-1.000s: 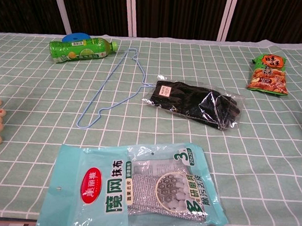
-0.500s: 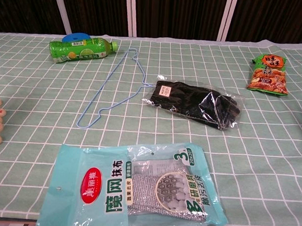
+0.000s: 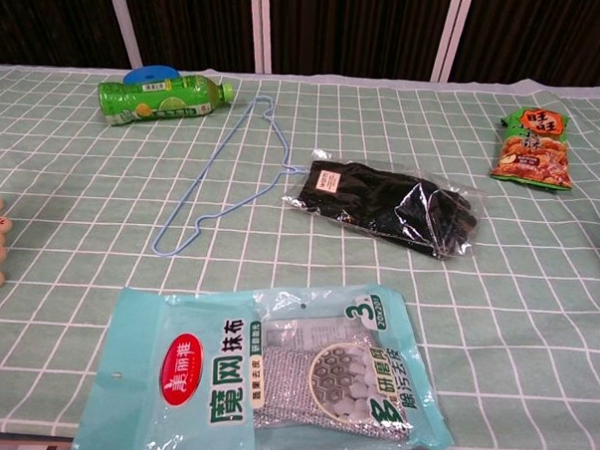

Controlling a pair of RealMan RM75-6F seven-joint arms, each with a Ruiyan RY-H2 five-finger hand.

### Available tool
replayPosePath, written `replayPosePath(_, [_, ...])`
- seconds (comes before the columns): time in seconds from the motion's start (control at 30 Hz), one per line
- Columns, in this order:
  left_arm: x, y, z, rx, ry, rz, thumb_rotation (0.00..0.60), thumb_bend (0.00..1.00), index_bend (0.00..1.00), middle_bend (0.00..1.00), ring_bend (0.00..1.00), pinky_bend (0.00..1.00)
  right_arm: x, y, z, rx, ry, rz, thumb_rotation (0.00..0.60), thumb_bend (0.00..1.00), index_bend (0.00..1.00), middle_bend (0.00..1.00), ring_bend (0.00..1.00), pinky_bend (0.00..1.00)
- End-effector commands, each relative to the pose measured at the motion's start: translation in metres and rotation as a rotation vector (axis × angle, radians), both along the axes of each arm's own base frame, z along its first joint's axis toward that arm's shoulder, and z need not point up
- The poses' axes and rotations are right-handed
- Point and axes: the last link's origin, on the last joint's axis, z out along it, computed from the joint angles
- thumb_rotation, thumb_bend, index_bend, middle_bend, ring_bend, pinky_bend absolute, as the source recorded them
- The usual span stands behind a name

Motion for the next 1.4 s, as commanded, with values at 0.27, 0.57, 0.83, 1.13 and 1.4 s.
replayPosePath(0.27, [0.005, 0.023, -0.031, -0.186, 0.084, -0.019, 0.6, 0.3, 0.23, 0.02, 0.0, 0.05, 0.0, 0.001, 0.001, -0.007, -0.005, -0.009, 0.6, 0.2, 0.02, 0.05, 0.03, 0.0])
replayPosePath(0.57, [0.019, 0.037, -0.064, -0.311, 0.173, -0.042, 0.6, 0.3, 0.36, 0.02, 0.0, 0.05, -0.001, 0.001, 0.001, -0.01, -0.008, -0.018, 0.6, 0.2, 0.02, 0.05, 0.03, 0.0])
replayPosePath(0.83, [0.022, 0.042, -0.083, -0.361, 0.195, -0.042, 0.6, 0.3, 0.4, 0.03, 0.0, 0.05, -0.001, 0.0, 0.001, -0.013, -0.011, -0.021, 0.6, 0.2, 0.02, 0.05, 0.03, 0.0])
replayPosePath(1.13, [0.017, 0.048, -0.093, -0.352, 0.233, -0.032, 0.6, 0.31, 0.42, 0.04, 0.0, 0.05, -0.002, 0.0, 0.001, -0.015, -0.015, -0.027, 0.6, 0.2, 0.03, 0.05, 0.03, 0.0])
replayPosePath(1.4, [0.008, 0.051, -0.098, -0.358, 0.253, -0.007, 0.6, 0.31, 0.42, 0.04, 0.0, 0.05, -0.002, 0.0, 0.001, -0.017, -0.017, -0.033, 0.6, 0.2, 0.04, 0.05, 0.03, 0.0])
